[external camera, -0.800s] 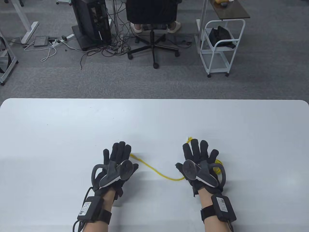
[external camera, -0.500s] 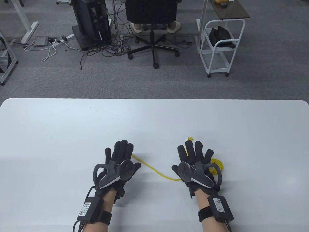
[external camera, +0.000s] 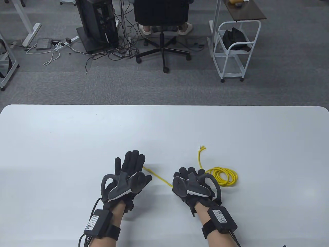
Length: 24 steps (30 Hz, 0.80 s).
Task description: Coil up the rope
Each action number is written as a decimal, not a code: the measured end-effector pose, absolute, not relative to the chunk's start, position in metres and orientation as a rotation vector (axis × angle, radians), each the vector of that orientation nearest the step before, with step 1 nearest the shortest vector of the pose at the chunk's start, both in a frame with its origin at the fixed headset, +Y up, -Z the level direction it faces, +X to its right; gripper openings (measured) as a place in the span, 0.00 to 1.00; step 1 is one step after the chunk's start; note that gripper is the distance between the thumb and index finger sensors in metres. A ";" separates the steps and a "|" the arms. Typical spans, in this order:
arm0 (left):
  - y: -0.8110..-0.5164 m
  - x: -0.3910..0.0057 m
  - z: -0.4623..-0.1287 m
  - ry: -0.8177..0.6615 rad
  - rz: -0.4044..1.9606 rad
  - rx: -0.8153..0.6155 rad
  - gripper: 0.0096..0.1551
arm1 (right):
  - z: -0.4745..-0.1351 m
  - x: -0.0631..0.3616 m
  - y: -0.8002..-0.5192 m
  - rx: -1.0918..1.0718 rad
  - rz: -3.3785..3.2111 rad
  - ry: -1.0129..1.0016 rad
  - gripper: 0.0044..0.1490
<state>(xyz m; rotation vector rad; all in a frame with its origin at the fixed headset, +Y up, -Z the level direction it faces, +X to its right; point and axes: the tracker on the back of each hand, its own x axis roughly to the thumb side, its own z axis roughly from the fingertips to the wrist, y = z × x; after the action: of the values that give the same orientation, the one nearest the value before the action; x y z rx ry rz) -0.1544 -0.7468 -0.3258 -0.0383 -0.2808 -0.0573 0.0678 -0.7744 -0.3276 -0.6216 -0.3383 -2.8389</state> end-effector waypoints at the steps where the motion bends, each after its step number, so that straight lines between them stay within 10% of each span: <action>1: -0.746 -0.154 -0.325 -0.283 -0.065 -0.036 0.50 | -0.326 0.067 -0.774 -0.619 -2.853 -0.289 0.36; 17: -0.741 -0.142 -0.320 -0.328 -0.048 0.014 0.46 | -0.328 0.064 -0.762 -0.551 -2.922 -0.199 0.26; 24: -0.734 -0.137 -0.323 -0.377 0.329 -0.115 0.45 | -0.331 0.100 -0.721 -0.413 -3.612 0.207 0.28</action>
<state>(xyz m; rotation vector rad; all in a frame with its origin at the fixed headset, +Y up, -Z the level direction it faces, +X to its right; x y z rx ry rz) -0.1366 -0.7336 -0.3229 -0.1151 -0.3766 0.3291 0.0998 -0.7210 -0.3315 -0.4126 0.2071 -3.6124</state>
